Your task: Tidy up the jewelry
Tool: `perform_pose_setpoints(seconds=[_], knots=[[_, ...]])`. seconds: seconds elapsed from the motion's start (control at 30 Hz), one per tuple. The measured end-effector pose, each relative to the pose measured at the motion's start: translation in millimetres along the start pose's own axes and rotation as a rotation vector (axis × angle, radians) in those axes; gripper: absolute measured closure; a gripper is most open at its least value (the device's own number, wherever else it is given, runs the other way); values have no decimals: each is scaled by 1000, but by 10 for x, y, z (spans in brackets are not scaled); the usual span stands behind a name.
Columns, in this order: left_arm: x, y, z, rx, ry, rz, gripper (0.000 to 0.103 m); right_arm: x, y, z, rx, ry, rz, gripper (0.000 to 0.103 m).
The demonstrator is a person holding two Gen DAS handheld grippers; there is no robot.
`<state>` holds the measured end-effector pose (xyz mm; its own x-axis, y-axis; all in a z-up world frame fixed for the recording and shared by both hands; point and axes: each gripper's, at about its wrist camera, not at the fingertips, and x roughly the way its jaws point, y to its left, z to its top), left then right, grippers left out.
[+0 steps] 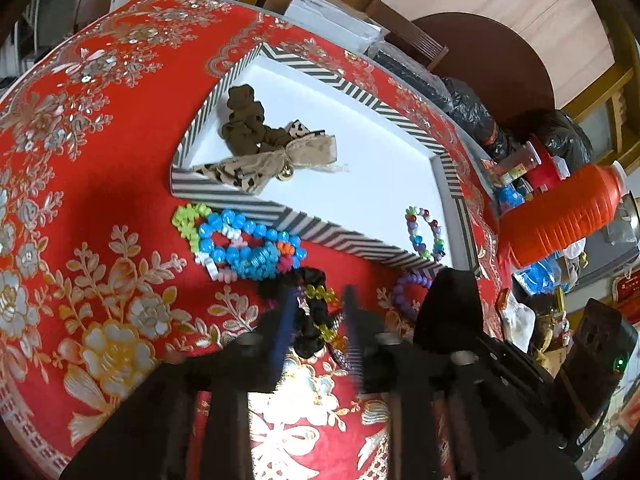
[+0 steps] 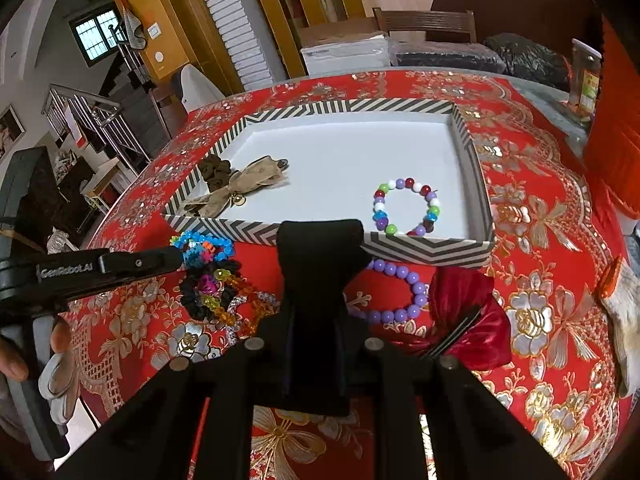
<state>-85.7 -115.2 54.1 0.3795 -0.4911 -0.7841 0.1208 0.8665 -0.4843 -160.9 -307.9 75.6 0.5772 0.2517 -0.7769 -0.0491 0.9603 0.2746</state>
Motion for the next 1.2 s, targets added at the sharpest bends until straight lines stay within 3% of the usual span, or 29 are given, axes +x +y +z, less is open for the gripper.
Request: perform_pose_setpoints(seconds=[0.1,0.23,0.33,0.47,0.63,1.07,1.13,1.2], knots=[[107,44,4,-39,21,39,70,21,-7,-10,4,8,3,86],[338,144,26,-119,105,56,70,19,0,-16,2,9,6,86],[326,100,57,-97,82,76,71,15,-6,-17,8,8,6,86],[272,51,63,-54,63,76,97,25,-10,-17,11,11,7,86],[87,-42,94,7,14,32,102,18,4,-12,7,8,11,86],[-622,-483,181,133,-69,-141,101,-150,-2,30,22,-36,35,86],[-670,-520,151,178,-90,-112,92,-165,7,38,19,-43,33,86],[-618,-500,142,181,-75,-81,92,-158,18,40,17,-40,34,86]])
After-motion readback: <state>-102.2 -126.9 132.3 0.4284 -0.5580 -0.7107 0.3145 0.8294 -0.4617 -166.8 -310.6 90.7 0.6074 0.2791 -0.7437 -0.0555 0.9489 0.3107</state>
